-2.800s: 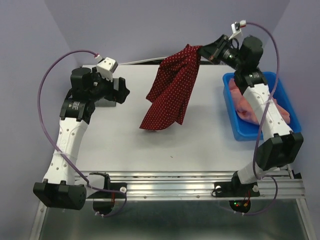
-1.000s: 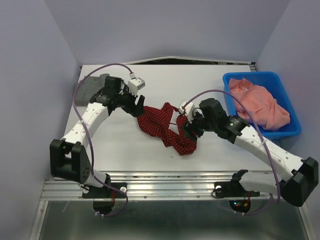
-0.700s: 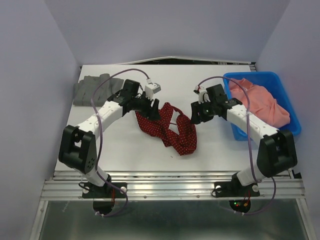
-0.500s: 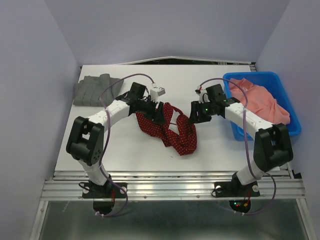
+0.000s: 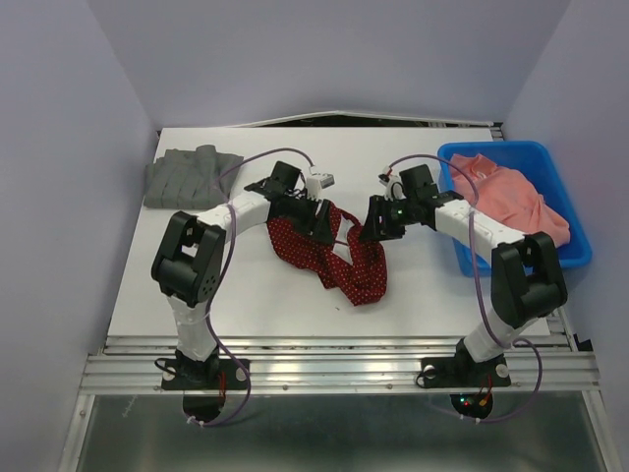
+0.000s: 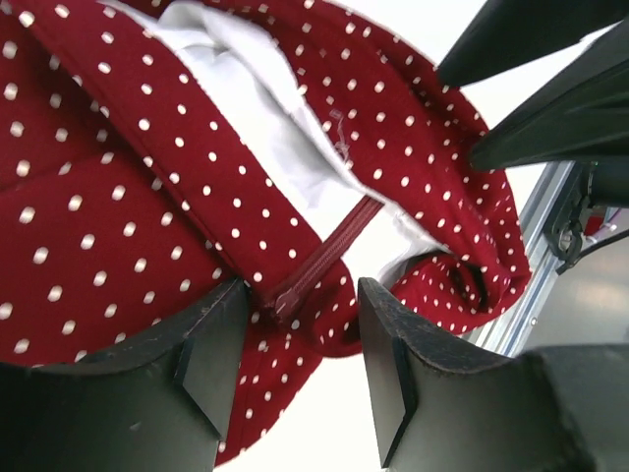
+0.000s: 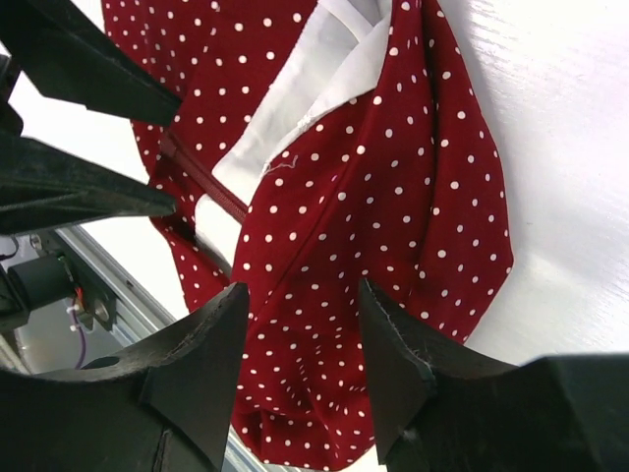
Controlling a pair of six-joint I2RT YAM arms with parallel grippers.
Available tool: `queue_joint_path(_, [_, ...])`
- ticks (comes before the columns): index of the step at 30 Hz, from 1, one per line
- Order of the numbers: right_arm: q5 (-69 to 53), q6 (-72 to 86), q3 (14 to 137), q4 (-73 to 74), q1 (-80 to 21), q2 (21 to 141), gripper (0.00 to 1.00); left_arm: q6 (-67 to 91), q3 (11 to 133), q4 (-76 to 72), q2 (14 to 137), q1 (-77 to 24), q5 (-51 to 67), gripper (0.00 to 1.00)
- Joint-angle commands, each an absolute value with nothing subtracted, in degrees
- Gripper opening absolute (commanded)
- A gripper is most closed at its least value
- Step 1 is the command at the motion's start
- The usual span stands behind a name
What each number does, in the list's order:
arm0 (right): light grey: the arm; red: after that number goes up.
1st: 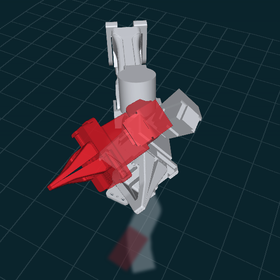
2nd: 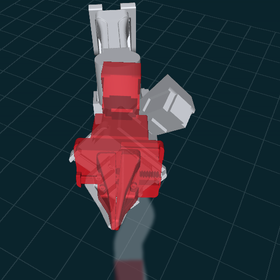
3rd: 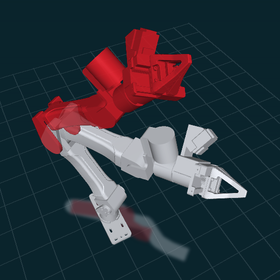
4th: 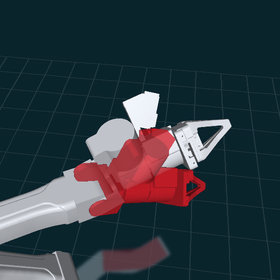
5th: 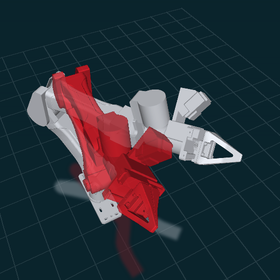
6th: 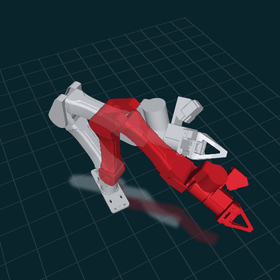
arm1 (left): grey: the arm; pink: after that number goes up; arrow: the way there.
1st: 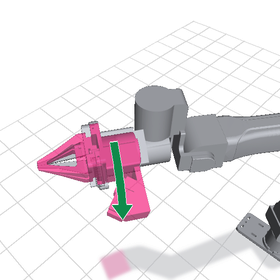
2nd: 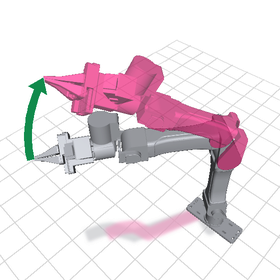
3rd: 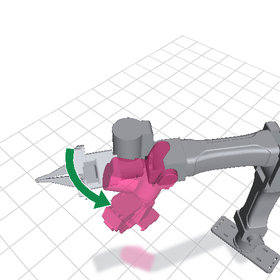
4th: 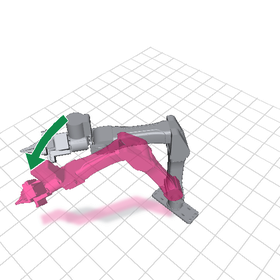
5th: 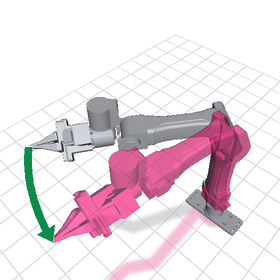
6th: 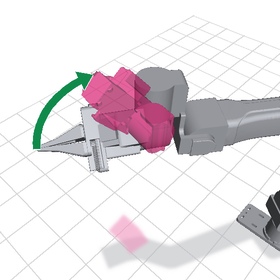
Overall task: Fold and stack the skirts
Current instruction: Flatten the skirt out
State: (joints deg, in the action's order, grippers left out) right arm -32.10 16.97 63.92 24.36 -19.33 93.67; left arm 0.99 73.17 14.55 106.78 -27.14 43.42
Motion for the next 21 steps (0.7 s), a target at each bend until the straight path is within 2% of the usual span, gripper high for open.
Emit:
queue_joint_path(1, [-33.66, 18.89, 65.57, 20.31, -19.60, 94.48, 0.53, 1.84, 75.85, 12.83, 107.49, -27.60, 45.88, 0.58])
queue_joint_path(6, [-32.52, 20.04, 65.65, 19.42, -19.60, 96.41, 0.52, 2.55, 76.73, 12.66, 108.98, -27.60, 46.23, 0.48])
queue_joint_path(11, [-30.77, 20.65, 66.36, 19.25, -19.60, 97.73, 0.47, 2.55, 76.29, 12.57, 109.07, -27.60, 45.53, 0.41])
queue_joint_path(21, [-31.02, 22.41, 68.11, 17.76, -19.60, 100.72, 0.41, 2.02, 76.02, 12.39, 109.51, -27.60, 44.65, 0.40])
